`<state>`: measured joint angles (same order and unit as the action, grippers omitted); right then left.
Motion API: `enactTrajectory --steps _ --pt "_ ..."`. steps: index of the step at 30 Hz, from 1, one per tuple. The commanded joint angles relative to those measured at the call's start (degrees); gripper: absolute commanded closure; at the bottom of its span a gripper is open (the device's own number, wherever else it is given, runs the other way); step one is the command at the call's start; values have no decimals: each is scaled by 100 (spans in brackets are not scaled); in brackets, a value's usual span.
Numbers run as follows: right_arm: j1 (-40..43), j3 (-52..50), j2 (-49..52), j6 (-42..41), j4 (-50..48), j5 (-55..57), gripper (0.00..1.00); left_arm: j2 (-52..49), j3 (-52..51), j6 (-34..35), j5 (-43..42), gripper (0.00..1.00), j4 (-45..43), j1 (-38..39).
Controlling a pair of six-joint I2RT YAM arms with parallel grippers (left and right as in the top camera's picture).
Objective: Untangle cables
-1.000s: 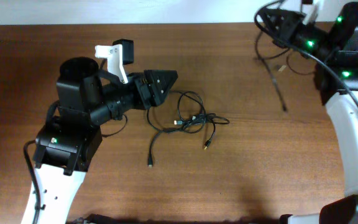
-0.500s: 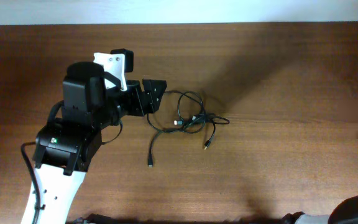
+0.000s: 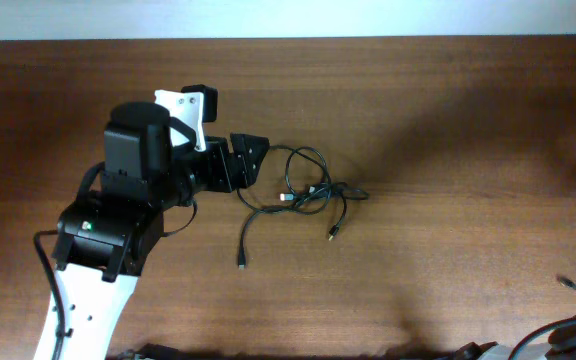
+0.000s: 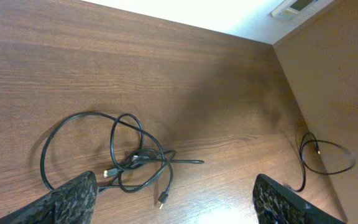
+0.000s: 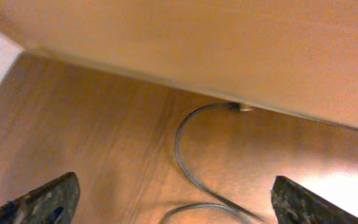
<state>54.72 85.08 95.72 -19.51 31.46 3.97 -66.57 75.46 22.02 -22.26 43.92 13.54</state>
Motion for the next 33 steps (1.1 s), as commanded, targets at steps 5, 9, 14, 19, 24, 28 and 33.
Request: enactTrajectory --steps 5,9,14,19,24,28,33 --pt "-98 33 37 -94 -212 -4138 1 -9 74 -109 -90 19 35 20" --pt "-662 33 37 197 125 -5036 1 -9 74 -109 -98 19 35 20" --pt "-2162 33 37 1128 1038 -4948 0 -7 74 -109 -111 19 120 20" --pt "-4138 33 39 1488 2350 -3486 0 -7 74 -109 -111 19 345 20" --pt "-5770 31 39 3047 3239 -3058 5 -7 74 -111 -107 19 706 20" --pt "-6596 -214 42 4603 3464 -2656 7 -7 74 -111 -105 19 848 20" --pt "-7018 -1169 116 5956 2500 -2621 7 -9 74 -109 -85 18 868 20"
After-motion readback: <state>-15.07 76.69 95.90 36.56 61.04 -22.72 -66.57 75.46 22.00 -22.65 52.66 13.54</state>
